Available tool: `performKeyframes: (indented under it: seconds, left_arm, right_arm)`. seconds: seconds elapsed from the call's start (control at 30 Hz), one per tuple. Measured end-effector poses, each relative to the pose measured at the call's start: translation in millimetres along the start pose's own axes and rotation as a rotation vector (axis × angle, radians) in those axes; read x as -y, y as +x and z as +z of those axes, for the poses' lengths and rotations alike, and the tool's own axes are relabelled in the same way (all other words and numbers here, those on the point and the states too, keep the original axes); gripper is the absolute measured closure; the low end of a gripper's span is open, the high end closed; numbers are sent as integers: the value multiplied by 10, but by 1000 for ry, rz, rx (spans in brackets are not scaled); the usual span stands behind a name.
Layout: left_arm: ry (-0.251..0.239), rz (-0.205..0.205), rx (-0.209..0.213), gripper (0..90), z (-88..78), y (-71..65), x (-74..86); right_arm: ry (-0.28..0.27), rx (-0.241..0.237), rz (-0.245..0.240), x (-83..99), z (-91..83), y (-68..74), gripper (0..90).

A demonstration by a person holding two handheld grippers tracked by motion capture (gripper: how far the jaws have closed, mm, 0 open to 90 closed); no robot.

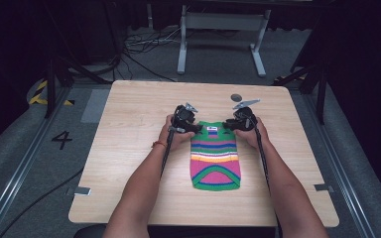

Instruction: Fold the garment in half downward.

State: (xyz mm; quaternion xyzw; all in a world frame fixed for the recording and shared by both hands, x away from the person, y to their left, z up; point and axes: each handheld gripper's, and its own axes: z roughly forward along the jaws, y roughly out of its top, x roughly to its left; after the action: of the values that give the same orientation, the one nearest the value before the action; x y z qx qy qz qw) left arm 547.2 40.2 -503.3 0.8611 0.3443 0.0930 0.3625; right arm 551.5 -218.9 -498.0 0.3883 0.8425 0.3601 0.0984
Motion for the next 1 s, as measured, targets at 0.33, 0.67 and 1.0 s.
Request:
performKeyframes:
  seconds: [0.33, 0.67, 1.0]
  left_arm:
    - [31, 28, 55, 780, -12, 7, -73]
    - [13, 97, 9, 834, -117, -65, -136]
    - [-49, 126, 37, 832, -354, -152, -125]
  right_arm:
    - [11, 20, -24, -4, -41, 68, 859]
    - [-76, -6, -28, 17, -241, 92, 863]
    - [-117, -43, -80, 41, -484, 186, 862]
